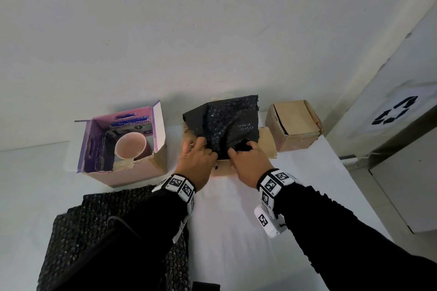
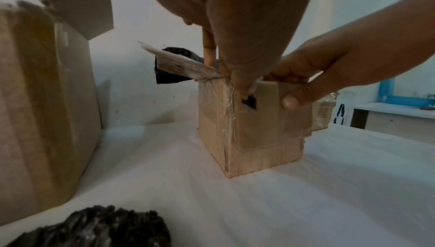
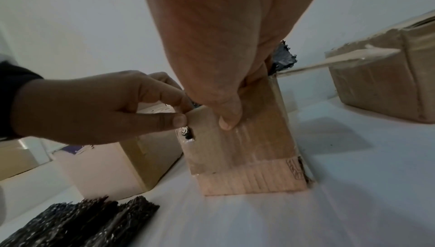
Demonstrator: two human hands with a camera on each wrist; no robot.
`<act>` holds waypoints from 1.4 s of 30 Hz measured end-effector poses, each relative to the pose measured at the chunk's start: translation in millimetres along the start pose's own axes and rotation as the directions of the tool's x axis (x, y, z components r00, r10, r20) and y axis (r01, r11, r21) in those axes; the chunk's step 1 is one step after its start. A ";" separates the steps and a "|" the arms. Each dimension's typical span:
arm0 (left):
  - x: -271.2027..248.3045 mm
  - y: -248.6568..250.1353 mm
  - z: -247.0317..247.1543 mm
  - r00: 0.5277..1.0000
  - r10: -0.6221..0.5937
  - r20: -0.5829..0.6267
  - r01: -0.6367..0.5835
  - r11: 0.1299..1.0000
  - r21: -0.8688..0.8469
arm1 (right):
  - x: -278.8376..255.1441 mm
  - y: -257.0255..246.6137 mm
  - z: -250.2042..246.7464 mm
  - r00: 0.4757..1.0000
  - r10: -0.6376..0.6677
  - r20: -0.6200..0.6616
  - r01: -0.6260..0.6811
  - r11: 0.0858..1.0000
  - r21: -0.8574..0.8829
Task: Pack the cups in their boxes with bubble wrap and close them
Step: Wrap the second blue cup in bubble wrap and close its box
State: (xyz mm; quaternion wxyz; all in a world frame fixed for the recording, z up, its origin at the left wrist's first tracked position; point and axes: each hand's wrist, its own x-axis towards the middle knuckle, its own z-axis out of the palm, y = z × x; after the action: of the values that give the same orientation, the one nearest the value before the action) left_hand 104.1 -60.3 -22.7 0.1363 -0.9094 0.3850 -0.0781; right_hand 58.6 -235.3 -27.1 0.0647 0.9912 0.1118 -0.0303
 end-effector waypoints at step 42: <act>-8.3 3.5 4.3 0.979 -0.185 -0.090 0.085 0.763 -0.640 | -16.2 23.9 10.9 0.951 0.272 -0.146 -0.124 0.770 0.626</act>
State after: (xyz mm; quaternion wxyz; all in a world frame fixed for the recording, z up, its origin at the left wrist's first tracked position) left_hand 97.1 -55.8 -28.2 -0.2123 -0.9192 0.3311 -0.0205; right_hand 47.7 -263.5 -33.8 -0.2685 0.9616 -0.0028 0.0563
